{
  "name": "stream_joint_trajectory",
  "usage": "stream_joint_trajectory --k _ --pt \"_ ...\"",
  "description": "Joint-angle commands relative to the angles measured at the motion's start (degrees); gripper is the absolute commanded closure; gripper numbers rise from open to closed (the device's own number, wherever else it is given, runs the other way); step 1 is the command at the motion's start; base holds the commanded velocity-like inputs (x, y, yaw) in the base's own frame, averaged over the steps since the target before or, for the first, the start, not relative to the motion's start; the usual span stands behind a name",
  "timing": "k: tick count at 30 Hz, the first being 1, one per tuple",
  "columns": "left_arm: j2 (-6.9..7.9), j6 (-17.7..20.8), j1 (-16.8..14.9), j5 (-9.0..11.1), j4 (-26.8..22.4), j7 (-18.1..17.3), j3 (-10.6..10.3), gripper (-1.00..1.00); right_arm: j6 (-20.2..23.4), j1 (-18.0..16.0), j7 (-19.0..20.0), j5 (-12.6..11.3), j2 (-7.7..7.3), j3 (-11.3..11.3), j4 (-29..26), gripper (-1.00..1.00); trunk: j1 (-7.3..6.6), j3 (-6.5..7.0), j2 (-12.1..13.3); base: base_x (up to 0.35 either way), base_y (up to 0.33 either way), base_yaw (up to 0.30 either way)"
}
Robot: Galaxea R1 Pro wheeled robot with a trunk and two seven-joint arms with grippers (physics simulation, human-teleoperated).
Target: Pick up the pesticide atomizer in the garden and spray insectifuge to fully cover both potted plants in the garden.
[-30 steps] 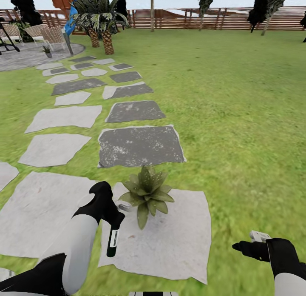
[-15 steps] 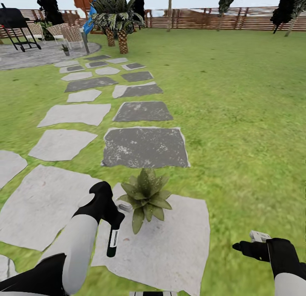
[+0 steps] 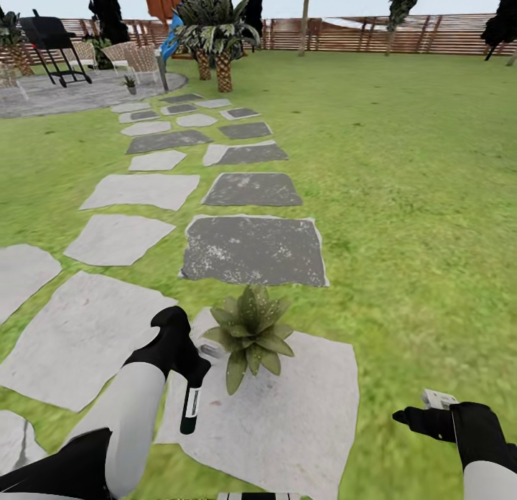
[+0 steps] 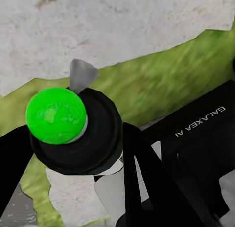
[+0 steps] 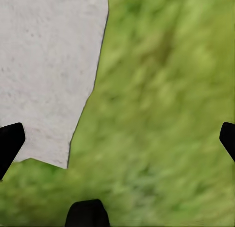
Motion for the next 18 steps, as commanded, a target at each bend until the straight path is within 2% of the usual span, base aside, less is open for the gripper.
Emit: stream_joint_trajectory --k 1,6,15,18 --pt "-0.10 0.59 -0.06 -0.60 -0.03 -0.52 0.35 1.00 0.03 -0.05 0.56 0.58 0.02 -0.19 -0.09 -1.00 -0.01 -0.05 -0.02 0.000 0.000 0.249" --pt "-0.10 0.55 0.02 -0.64 0.17 -0.51 0.41 1.00 0.03 -0.05 0.57 0.58 0.02 -0.19 -0.09 -1.00 -0.01 -0.05 -0.02 0.000 0.000 0.189" --pt "-0.10 0.52 0.29 -0.76 1.61 -0.50 0.25 1.00 0.03 -0.05 0.60 0.58 0.02 -0.19 -0.08 -1.00 -0.01 -0.05 -0.02 0.000 0.000 0.013" --pt "-0.10 0.52 0.29 -0.70 1.89 -0.50 0.17 1.00 0.03 -0.05 0.60 0.58 0.02 -0.19 -0.07 -1.00 -0.01 -0.05 -0.02 0.000 -0.146 0.000"
